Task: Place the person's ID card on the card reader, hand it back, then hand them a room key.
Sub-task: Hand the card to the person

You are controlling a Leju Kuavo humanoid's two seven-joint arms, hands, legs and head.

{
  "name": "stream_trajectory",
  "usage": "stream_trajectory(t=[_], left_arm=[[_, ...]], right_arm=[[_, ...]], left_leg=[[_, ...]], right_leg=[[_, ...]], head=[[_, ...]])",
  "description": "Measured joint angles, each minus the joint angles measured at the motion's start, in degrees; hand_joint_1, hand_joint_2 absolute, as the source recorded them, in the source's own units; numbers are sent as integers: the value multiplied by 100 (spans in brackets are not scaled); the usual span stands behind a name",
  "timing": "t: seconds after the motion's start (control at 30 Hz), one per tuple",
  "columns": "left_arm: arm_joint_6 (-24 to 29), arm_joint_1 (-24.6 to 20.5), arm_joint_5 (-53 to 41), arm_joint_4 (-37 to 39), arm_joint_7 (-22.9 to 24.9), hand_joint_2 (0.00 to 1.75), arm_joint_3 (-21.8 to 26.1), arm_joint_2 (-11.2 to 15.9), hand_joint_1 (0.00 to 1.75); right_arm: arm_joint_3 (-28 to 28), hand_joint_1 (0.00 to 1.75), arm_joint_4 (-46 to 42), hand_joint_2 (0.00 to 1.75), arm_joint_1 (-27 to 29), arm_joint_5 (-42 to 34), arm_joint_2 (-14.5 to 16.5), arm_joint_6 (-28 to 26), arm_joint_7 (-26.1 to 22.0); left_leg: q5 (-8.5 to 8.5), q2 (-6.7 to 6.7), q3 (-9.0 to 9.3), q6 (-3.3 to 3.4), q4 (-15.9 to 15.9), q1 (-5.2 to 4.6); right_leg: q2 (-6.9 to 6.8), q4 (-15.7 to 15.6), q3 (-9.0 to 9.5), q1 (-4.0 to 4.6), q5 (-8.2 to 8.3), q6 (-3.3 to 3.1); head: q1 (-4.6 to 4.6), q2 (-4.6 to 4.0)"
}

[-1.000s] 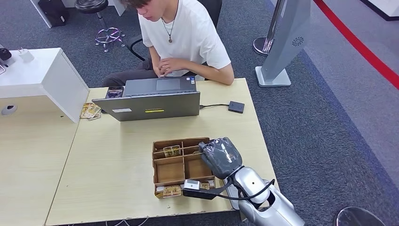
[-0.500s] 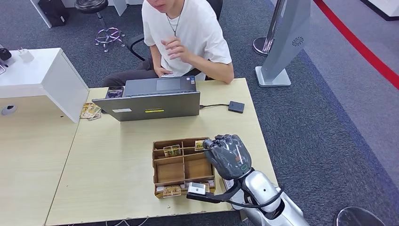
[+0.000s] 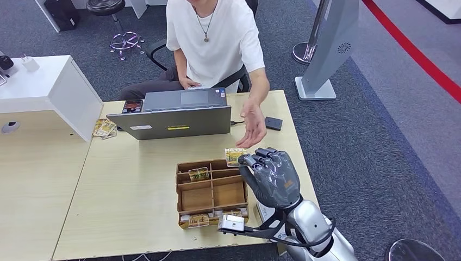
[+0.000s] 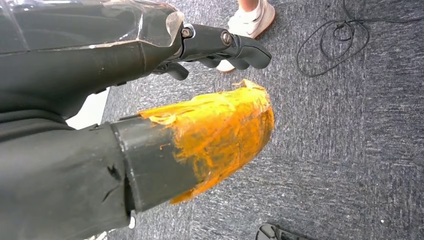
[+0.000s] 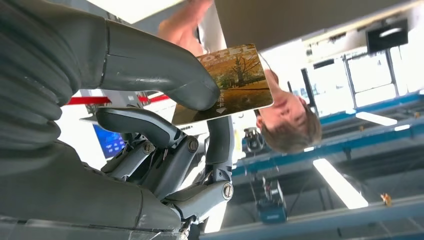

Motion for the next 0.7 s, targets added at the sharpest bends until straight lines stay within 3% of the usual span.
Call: stream_trajectory(t=[0.37,0.4,0.53,0.67,0.7], left_arm=[[-3,-5,-96,0,0,0,0,-12,0],[-4,-5,-97,0,0,0,0,-15,0],[-9,-7,-97,-1,0,0,0,-24,0],[-9,-7,-99,0,6,0,0,-24,0],[-9,-7,-99,-1,9,0,0,-24,0]], right_arm=[[-304,175,239,175,-429,638,527,-44,153],[-312,168,308,175,-470,635,555,-44,177],[-332,4,638,175,-613,559,637,15,290],[-336,0,936,175,-700,432,665,187,393],[-338,0,988,131,-713,411,666,213,411]], left_leg=[[0,0,0,0,0,0],[0,0,0,0,0,0],[0,0,0,0,0,0],[0,-1,0,0,0,0],[0,-1,0,0,0,0]], right_leg=[[0,1,0,0,0,0],[0,1,0,0,0,0],[0,1,0,0,0,0],[-1,1,0,0,0,0],[-1,1,0,0,0,0]], head=[[0,0],[0,0],[0,0],[0,0],[0,0]])
